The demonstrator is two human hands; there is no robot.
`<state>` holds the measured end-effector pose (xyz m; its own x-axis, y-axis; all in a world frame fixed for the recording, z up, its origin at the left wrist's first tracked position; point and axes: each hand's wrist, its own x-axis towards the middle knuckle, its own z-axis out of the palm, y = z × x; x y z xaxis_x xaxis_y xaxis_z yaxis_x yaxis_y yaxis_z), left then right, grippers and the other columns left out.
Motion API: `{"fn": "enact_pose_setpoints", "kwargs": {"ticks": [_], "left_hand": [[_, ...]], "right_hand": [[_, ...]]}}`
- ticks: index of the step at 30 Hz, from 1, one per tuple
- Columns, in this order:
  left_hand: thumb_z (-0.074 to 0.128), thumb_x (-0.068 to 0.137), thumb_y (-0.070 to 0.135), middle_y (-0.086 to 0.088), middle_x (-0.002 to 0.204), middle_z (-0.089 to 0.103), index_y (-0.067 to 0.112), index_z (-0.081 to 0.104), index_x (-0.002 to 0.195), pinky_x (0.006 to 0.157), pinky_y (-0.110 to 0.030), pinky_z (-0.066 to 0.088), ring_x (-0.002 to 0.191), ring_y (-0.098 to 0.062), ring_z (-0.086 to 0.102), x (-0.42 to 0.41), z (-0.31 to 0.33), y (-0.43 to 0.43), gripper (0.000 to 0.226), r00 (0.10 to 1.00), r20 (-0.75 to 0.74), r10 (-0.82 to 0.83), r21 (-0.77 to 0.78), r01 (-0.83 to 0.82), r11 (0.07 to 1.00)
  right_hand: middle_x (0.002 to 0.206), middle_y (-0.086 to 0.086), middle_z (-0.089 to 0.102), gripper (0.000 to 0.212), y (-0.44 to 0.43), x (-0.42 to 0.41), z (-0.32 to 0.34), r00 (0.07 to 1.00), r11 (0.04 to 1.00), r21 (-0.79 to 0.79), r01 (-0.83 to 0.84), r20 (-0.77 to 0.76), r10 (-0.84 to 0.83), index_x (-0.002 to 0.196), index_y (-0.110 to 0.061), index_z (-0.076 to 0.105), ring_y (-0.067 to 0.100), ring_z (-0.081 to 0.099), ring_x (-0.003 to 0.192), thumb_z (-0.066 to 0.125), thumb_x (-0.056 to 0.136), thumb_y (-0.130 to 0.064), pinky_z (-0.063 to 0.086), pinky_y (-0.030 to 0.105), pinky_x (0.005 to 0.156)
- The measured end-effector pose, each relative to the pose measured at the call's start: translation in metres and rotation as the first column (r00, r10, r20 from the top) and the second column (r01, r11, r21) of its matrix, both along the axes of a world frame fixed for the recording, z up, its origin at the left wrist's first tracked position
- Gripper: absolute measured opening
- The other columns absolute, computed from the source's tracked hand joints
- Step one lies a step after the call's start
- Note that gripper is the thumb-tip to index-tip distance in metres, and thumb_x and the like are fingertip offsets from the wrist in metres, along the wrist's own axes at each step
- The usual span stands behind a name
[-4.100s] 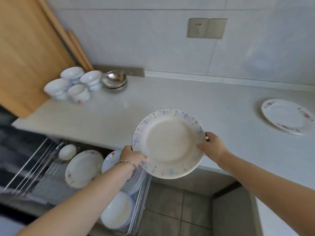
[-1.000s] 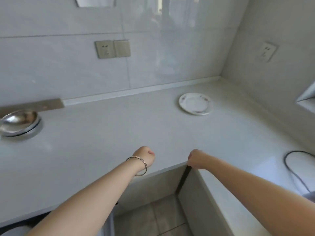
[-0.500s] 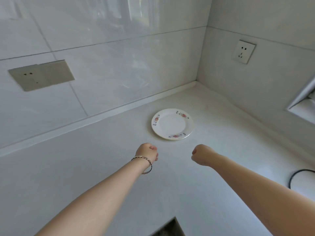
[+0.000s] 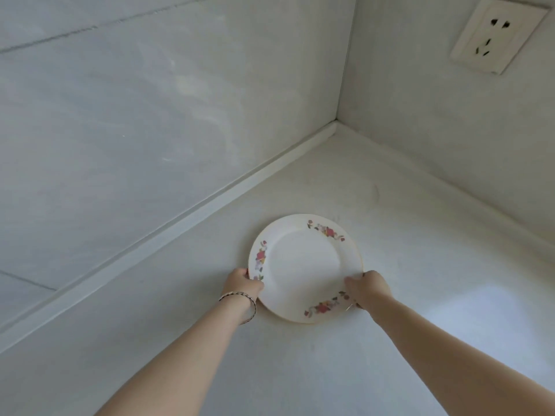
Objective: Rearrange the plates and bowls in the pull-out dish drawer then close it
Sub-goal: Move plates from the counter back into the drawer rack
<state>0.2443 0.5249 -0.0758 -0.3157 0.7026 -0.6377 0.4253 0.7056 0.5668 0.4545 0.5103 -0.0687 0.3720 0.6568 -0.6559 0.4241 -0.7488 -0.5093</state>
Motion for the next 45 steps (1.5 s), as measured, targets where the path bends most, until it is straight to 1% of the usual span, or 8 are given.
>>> {"fn": "enact_pose_setpoints", "kwargs": {"ticks": [5, 11, 21, 24, 32, 37, 42, 45], "left_hand": [[0.063, 0.078, -0.007, -0.016, 0.112, 0.067, 0.001, 0.061, 0.109, 0.089, -0.037, 0.050, 0.099, -0.030, 0.063, 0.002, -0.008, 0.005, 0.032, 0.998, 0.050, 0.028, 0.011, -0.029, 1.000], [0.063, 0.078, -0.008, -0.013, 0.107, 0.065, 0.002, 0.057, 0.114, 0.087, -0.035, 0.050, 0.088, -0.023, 0.057, 0.008, 0.014, -0.050, 0.037, 0.995, 0.049, 0.082, 0.030, -0.083, 0.996], [0.062, 0.074, -0.009, -0.013, 0.093, 0.063, 0.004, 0.059, 0.092, 0.087, -0.046, 0.055, 0.087, -0.029, 0.063, 0.023, 0.087, -0.218, 0.022, 0.933, 0.121, 0.339, 0.176, -0.357, 0.918], [0.062, 0.074, -0.009, -0.016, 0.092, 0.065, 0.003, 0.061, 0.092, 0.086, -0.047, 0.056, 0.089, -0.031, 0.066, 0.019, 0.107, -0.288, 0.022, 0.885, 0.136, 0.445, 0.212, -0.465, 0.860], [0.058, 0.077, -0.010, -0.016, 0.094, 0.066, -0.004, 0.065, 0.098, 0.084, -0.049, 0.057, 0.083, -0.032, 0.065, -0.028, 0.135, -0.477, 0.023, 0.736, 0.159, 0.658, 0.164, -0.677, 0.718], [0.057, 0.077, -0.007, -0.015, 0.095, 0.066, 0.000, 0.064, 0.092, 0.087, -0.045, 0.056, 0.091, -0.032, 0.066, -0.073, 0.134, -0.582, 0.018, 0.648, 0.091, 0.756, 0.144, -0.760, 0.634], [0.063, 0.062, 0.002, -0.014, 0.102, 0.070, -0.002, 0.066, 0.102, 0.087, -0.043, 0.056, 0.097, -0.034, 0.065, -0.118, 0.117, -0.688, 0.041, 0.538, 0.088, 0.839, 0.086, -0.843, 0.531], [0.059, 0.073, -0.006, -0.015, 0.099, 0.067, -0.003, 0.065, 0.096, 0.088, -0.048, 0.055, 0.097, -0.033, 0.064, -0.143, 0.106, -0.753, 0.025, 0.449, 0.121, 0.886, 0.082, -0.894, 0.441]], "right_hand": [[0.087, 0.015, 0.061, 0.020, -0.006, 0.005, -0.007, 0.995, 0.996, 0.056, 0.069, -0.075, -0.065, 0.105, 0.000, 0.059, 0.030, 0.060, 0.076, 0.054, 0.087, -0.006, 0.056, 0.045, 0.084], [0.092, 0.014, 0.064, 0.023, -0.053, 0.017, 0.012, 0.995, 0.989, 0.147, 0.012, -0.104, 0.003, 0.108, 0.001, 0.058, 0.034, 0.064, 0.085, 0.054, 0.086, -0.006, 0.055, 0.051, 0.084], [0.080, 0.011, 0.055, 0.013, -0.157, 0.023, 0.083, 0.969, 0.948, 0.225, -0.227, -0.049, 0.243, 0.088, -0.001, 0.051, 0.029, 0.053, 0.076, 0.041, 0.081, -0.002, 0.048, 0.035, 0.069], [0.083, 0.014, 0.054, 0.019, -0.198, 0.010, 0.099, 0.946, 0.924, 0.244, -0.296, -0.057, 0.318, 0.093, 0.001, 0.054, 0.030, 0.053, 0.078, 0.039, 0.082, -0.001, 0.053, 0.042, 0.083], [0.081, 0.016, 0.057, 0.012, -0.328, -0.063, 0.128, 0.786, 0.765, 0.253, -0.593, -0.026, 0.618, 0.082, 0.000, 0.052, 0.031, 0.056, 0.078, 0.040, 0.080, 0.000, 0.054, 0.040, 0.084], [0.094, 0.018, 0.060, 0.024, -0.411, -0.126, 0.121, 0.654, 0.644, 0.218, -0.733, -0.030, 0.756, 0.102, 0.004, 0.056, 0.031, 0.056, 0.084, 0.041, 0.084, -0.003, 0.054, 0.041, 0.081], [0.096, 0.015, 0.060, 0.030, -0.503, -0.187, 0.106, 0.539, 0.534, 0.193, -0.823, -0.032, 0.842, 0.112, 0.003, 0.056, 0.030, 0.056, 0.087, 0.045, 0.087, -0.006, 0.052, 0.042, 0.085], [0.103, 0.018, 0.064, 0.032, -0.559, -0.222, 0.096, 0.490, 0.486, 0.187, -0.854, -0.030, 0.871, 0.113, 0.002, 0.058, 0.034, 0.061, 0.095, 0.046, 0.085, -0.008, 0.054, 0.044, 0.087]]}}
